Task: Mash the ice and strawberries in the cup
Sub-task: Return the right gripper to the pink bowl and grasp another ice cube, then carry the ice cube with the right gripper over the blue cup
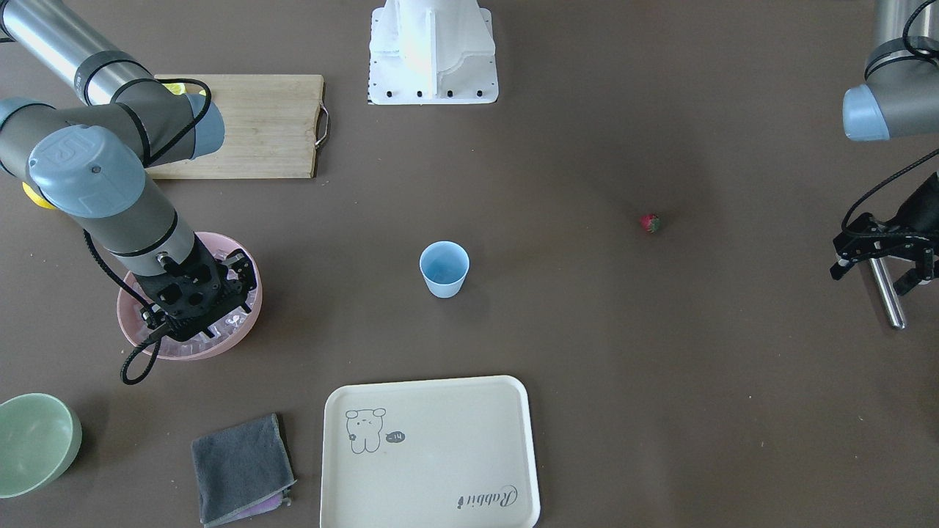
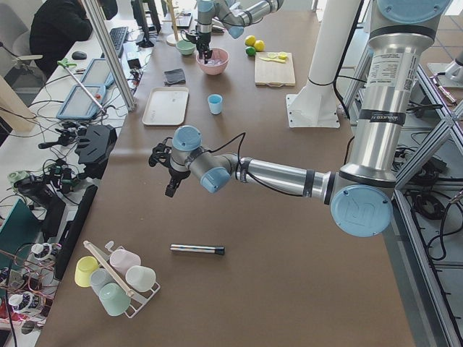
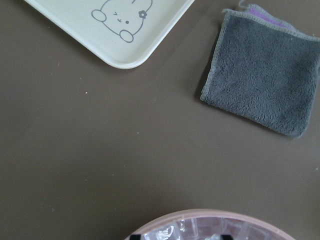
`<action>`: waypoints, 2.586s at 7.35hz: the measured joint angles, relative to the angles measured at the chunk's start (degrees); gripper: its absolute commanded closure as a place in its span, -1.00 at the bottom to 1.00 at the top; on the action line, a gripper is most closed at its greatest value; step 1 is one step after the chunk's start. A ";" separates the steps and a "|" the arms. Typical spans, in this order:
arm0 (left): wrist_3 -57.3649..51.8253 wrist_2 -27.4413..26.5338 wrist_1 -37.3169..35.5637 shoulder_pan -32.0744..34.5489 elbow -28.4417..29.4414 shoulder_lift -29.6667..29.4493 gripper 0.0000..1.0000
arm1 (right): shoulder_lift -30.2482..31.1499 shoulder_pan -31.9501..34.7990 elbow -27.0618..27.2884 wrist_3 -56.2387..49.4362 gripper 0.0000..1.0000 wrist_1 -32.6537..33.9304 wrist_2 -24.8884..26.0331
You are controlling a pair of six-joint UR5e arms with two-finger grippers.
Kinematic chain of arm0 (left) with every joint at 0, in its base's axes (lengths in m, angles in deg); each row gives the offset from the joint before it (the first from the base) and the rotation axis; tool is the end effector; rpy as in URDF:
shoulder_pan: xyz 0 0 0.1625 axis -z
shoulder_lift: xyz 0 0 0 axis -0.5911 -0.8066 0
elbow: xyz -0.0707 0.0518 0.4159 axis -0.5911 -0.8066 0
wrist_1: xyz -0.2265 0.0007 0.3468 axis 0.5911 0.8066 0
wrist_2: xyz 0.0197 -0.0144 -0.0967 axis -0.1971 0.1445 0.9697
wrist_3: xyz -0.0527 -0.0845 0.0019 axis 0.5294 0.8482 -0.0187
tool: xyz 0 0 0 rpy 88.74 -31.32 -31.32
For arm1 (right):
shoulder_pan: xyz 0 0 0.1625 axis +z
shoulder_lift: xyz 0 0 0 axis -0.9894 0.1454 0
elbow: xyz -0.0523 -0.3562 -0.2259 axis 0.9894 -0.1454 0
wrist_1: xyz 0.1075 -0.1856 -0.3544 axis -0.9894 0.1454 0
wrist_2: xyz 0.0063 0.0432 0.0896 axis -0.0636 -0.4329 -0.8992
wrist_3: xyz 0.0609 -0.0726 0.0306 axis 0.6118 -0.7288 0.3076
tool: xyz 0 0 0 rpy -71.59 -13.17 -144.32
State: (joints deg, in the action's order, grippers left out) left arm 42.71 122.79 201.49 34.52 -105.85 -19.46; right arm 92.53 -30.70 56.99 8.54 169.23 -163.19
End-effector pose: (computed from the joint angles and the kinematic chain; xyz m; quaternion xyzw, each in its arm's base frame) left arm 0.1195 -0.5640 0.5236 0.2057 0.4059 0.0677 0.8879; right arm -0.3650 -0.5860 0.3461 0.1885 -0.3528 -0.2806 0.8725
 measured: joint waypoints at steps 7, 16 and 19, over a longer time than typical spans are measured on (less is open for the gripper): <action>0.17 0.00 0.76 0.00 -0.06 -0.05 -0.96 | 0.59 -1.43 -0.29 0.39 0.44 -0.26 0.26; 0.11 -0.01 0.85 -0.06 0.49 -0.64 -0.96 | -1.27 1.88 9.25 4.11 1.00 10.48 -1.80; 0.11 0.00 0.78 -0.23 0.66 -0.91 -0.96 | -14.21 -6.22 6.52 25.66 1.00 15.86 4.58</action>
State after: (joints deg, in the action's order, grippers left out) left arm 42.83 122.78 202.27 34.29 -105.18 -20.37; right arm 78.32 -36.92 63.51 34.19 185.09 -158.61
